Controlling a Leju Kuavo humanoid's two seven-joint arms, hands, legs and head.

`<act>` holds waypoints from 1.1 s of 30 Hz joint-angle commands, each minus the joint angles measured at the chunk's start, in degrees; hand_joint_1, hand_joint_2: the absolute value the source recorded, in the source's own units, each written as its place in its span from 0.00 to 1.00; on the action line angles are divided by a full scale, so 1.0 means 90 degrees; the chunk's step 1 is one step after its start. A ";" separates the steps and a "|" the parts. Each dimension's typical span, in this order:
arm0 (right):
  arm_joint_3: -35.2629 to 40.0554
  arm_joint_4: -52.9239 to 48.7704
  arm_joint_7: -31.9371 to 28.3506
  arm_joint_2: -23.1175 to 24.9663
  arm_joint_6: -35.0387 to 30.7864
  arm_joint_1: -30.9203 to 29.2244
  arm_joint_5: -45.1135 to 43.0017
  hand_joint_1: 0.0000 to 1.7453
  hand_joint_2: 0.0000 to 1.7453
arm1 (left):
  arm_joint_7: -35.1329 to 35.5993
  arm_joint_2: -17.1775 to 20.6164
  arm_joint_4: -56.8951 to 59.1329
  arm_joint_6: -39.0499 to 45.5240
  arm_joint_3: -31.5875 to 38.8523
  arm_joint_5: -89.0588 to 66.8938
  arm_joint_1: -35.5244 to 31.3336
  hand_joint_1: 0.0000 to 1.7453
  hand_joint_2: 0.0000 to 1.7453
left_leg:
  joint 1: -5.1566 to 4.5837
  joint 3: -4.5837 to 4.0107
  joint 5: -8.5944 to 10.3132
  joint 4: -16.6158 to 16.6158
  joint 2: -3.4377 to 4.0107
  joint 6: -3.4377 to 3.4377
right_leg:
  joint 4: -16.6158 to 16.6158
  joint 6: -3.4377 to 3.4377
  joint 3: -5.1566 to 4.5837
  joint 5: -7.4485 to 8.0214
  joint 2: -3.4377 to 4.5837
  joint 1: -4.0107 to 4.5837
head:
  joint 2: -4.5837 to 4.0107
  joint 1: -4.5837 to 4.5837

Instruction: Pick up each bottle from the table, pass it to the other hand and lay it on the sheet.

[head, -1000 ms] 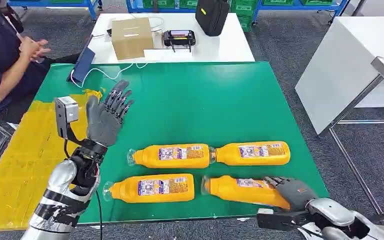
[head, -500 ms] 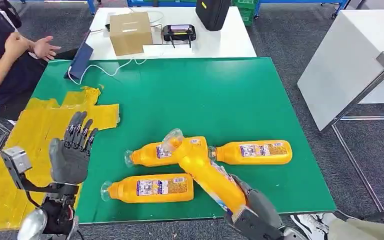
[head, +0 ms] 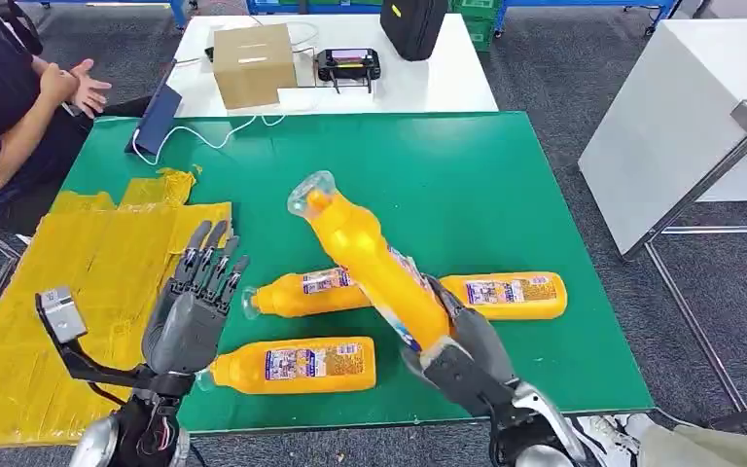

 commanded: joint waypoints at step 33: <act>0.2827 0.2477 0.0322 0.0700 -0.0844 -0.2218 0.2475 1.00 1.00 | 0.0261 -0.0071 0.1027 0.0933 -0.0635 -0.0467 -0.1420 0.00 1.00 | 0.0003 0.0003 -0.0002 -0.0002 -0.0021 -0.0007 | 0.0001 -0.0010 0.0005 -0.0005 0.0016 -0.0001 | 0.0000 0.0000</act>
